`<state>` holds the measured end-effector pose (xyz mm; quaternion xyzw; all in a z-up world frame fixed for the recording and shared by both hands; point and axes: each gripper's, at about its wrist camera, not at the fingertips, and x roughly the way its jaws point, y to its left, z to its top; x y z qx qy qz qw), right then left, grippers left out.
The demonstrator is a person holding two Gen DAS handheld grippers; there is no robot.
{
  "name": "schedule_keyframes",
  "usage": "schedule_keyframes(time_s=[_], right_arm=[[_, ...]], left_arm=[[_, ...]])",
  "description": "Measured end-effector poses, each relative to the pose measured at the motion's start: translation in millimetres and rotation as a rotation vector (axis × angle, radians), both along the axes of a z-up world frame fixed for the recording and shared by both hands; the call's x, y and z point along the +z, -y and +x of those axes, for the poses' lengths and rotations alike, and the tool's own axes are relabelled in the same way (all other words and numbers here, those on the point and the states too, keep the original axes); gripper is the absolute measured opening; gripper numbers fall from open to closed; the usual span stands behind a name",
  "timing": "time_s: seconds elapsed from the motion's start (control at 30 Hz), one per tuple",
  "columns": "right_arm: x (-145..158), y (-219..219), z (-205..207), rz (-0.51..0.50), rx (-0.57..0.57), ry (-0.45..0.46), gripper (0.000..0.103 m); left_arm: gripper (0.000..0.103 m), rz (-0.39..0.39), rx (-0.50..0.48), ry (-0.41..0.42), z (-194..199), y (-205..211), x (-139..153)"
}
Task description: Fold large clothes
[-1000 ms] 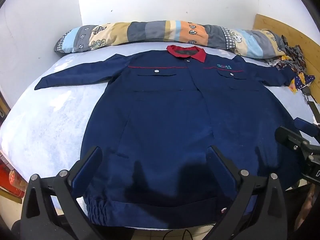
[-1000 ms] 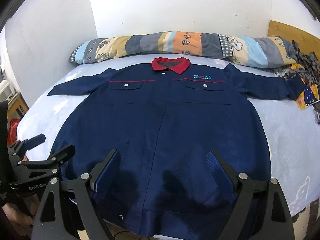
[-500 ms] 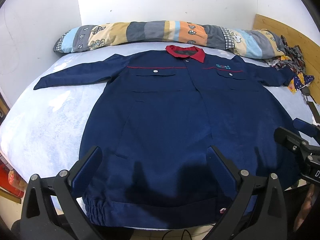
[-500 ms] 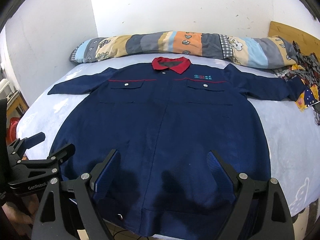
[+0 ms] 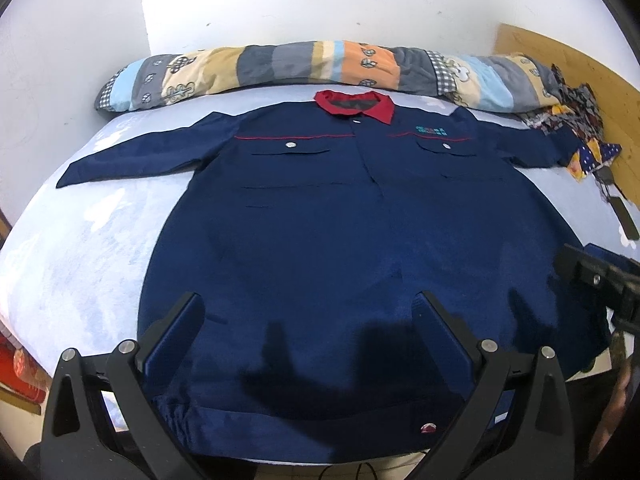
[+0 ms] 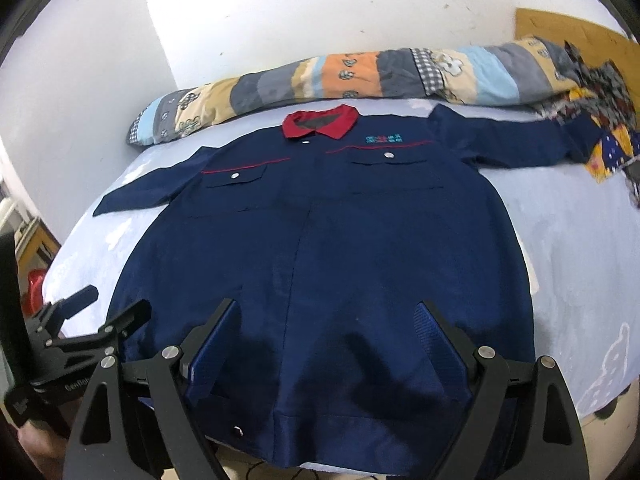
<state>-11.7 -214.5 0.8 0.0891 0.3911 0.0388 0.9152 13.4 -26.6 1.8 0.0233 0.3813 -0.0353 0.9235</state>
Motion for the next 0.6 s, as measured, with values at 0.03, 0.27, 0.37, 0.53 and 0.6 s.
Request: schedule_keyframes(time_s=[0.03,0.27,0.37,0.53,0.6], right_arm=[[-0.1,3.2,-0.7,0.009,-0.007,-0.001,0.090],[4.1,9.0,-2.3,0.031,-0.002,-0.017,0.090],[13.5,32.0,-3.2,0.126,-0.013,0.003,0.090],[37.8,127.0,9.2,0.302,-0.135,0.042,0.090],[41.3,174.8,20.9,0.334,-0.201,0.041,0.090]], left_arm=[[0.103,-0.003,-0.006,0.004,-1.0,1.5,0.0],[0.103,0.051,-0.021,0.006,10.0,15.4,2.9],[0.103,0.104,-0.033,0.045,27.6,23.5,13.3],[0.103,0.199,-0.028,0.114,82.6,28.6,18.6],[0.103,0.185,-0.019,0.086,95.1,26.0,14.3]])
